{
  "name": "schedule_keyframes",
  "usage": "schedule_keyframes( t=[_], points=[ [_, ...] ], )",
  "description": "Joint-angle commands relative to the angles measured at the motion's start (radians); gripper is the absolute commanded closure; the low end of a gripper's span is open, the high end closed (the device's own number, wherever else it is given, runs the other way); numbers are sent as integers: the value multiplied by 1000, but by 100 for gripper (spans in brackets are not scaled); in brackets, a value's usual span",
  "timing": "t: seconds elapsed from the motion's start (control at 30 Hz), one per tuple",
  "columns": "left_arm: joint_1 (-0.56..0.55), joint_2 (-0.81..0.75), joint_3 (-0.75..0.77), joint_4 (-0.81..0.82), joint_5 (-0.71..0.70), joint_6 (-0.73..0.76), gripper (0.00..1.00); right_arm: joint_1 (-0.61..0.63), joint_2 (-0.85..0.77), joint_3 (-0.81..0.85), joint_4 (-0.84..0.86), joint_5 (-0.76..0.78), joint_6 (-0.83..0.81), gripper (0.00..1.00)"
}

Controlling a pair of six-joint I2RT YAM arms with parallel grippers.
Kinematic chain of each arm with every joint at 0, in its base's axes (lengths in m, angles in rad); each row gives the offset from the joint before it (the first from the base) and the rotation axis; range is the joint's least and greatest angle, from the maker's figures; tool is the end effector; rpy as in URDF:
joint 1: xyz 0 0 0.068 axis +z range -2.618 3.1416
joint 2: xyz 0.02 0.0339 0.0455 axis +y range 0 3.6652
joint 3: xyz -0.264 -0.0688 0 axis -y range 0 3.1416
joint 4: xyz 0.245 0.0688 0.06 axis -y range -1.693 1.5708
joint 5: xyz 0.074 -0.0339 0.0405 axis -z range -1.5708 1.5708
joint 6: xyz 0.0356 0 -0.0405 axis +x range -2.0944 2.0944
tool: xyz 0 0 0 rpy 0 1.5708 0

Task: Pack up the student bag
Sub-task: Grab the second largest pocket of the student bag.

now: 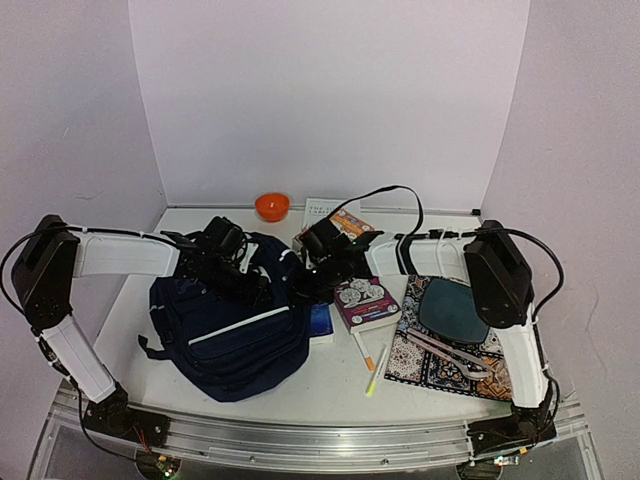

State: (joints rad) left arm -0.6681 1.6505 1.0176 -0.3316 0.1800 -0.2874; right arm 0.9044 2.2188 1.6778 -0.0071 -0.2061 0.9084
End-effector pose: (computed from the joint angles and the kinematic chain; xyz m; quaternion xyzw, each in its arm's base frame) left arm 0.2600 -0.2133 0.1905 0.2062 0.9283 -0.2129 0.2246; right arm 0.3115 0.4079 0.1925 -0.0486 0.8676 0.4385 0.2295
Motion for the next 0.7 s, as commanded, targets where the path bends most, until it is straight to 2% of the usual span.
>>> schedule_keyframes(
  t=[0.0,0.17,0.33,0.5,0.67],
  points=[
    [-8,56,50,25,-65,-32,33,5,-148,-136,41,-8,-20,100],
    [-5,111,77,24,-137,-92,38,5,-249,-294,126,-3,-23,100],
    [-4,113,120,21,-120,-103,37,4,-300,-354,153,19,-61,100],
    [-4,71,172,22,-76,5,26,6,-345,-354,153,110,-47,100],
    [4,97,234,-8,-3,157,21,5,-395,-347,128,238,-17,100]
  ],
)
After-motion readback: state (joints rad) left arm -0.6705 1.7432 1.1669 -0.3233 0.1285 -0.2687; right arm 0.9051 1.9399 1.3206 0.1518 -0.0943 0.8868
